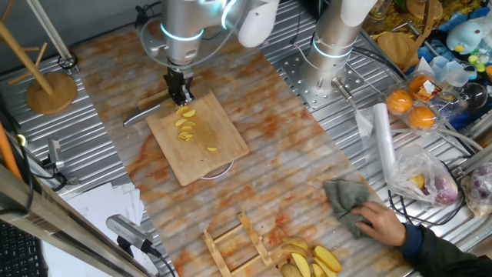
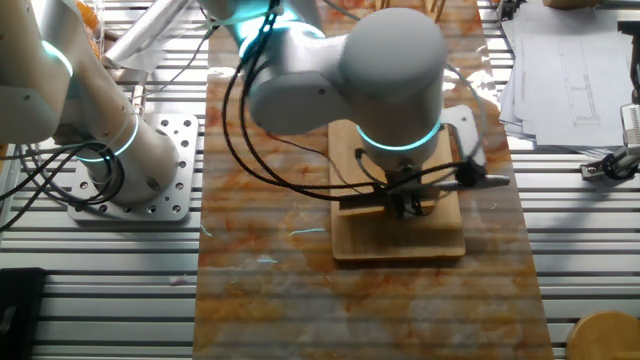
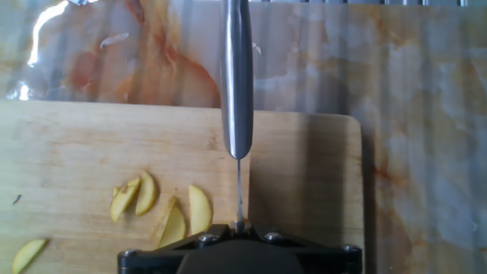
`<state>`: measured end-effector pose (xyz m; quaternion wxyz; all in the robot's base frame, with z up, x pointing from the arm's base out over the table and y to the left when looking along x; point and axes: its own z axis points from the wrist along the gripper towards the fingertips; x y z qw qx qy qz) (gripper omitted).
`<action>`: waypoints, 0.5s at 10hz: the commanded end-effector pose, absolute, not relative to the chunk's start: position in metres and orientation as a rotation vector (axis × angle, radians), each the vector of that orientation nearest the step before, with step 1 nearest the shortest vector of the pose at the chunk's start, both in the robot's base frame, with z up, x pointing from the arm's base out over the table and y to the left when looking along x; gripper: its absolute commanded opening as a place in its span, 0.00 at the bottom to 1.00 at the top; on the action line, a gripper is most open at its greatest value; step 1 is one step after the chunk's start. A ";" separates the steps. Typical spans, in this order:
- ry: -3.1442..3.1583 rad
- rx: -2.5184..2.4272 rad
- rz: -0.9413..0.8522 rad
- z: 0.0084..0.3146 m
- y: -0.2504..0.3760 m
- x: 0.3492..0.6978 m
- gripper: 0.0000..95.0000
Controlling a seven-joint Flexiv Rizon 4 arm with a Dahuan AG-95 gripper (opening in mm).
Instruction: Chop the potatoes
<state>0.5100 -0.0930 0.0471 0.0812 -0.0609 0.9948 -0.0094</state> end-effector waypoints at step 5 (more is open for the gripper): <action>3.000 -0.204 0.055 0.064 -0.083 0.520 0.00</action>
